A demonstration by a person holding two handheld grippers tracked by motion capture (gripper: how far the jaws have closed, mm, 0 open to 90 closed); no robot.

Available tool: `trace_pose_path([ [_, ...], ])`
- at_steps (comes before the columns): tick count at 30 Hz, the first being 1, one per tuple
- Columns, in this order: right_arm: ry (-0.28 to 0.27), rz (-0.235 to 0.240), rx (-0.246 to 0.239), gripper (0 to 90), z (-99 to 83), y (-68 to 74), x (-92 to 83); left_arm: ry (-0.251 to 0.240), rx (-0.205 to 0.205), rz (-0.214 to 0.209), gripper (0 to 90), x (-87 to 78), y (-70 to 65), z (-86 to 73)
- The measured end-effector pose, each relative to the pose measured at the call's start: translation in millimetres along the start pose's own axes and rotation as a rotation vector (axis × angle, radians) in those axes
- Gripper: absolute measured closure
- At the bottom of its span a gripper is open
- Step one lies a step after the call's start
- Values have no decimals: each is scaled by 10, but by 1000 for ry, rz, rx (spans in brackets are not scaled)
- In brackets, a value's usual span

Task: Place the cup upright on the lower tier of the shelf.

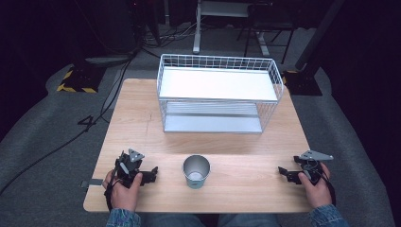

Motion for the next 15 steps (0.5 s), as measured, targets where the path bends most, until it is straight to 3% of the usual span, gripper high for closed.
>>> trace_pose_path([
  [9, 20, 20, -21, 56, 19, -9, 32, -1, -10, 4, 1, -2, -12, -2],
  [13, 22, 12, -17, 43, 20, -6, 37, -6, 34, -33, 1, -23, -28, -20],
  [15, 21, 12, -16, 43, 21, -5, 38, -13, 37, -38, 11, -31, -33, -22],
])
Point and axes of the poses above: each handheld gripper's, and its own axes: x roughly forward along the jaws, z roughly out of its top, y roughly to its left, the point moved 5 cm from there along x, roughly forward along the jaws, and after that the axes turned 14 degrees about x, right-handed, at the moved point
